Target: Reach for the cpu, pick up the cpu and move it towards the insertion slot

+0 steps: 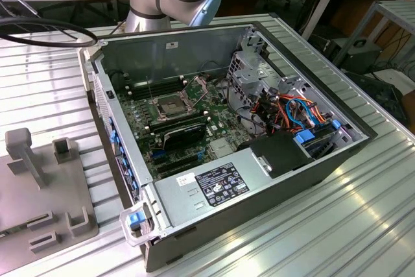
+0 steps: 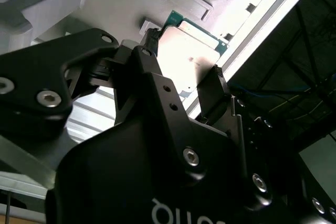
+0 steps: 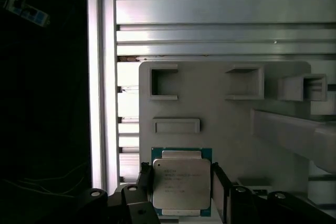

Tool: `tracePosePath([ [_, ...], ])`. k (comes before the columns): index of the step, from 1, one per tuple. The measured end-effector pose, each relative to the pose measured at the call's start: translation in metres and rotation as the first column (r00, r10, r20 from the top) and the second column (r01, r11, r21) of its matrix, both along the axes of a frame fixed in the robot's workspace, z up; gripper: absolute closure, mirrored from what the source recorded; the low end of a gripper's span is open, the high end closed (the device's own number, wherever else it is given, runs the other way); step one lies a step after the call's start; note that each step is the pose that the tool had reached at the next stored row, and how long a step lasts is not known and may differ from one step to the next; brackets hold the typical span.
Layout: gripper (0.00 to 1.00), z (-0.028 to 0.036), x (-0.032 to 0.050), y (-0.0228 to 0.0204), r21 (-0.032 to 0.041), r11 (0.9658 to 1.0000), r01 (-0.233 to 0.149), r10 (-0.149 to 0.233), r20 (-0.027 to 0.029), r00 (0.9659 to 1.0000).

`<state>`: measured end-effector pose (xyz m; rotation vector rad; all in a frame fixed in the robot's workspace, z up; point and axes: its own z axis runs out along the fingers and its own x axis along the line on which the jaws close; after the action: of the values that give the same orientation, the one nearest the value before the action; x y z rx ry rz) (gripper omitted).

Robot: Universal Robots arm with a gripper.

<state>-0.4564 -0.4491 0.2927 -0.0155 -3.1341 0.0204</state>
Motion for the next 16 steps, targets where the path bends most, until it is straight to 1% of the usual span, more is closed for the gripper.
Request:
tracePosePath([
  [10, 0.45, 0.0071, 0.0000, 0.0000, 0.0000, 1.0000, 0.000, 0.000, -0.0004, 1.0000],
  [16, 0.45, 0.0129, 0.0000, 0.0000, 0.0000, 1.0000, 0.000, 0.000, -0.0008, 1.0000],
])
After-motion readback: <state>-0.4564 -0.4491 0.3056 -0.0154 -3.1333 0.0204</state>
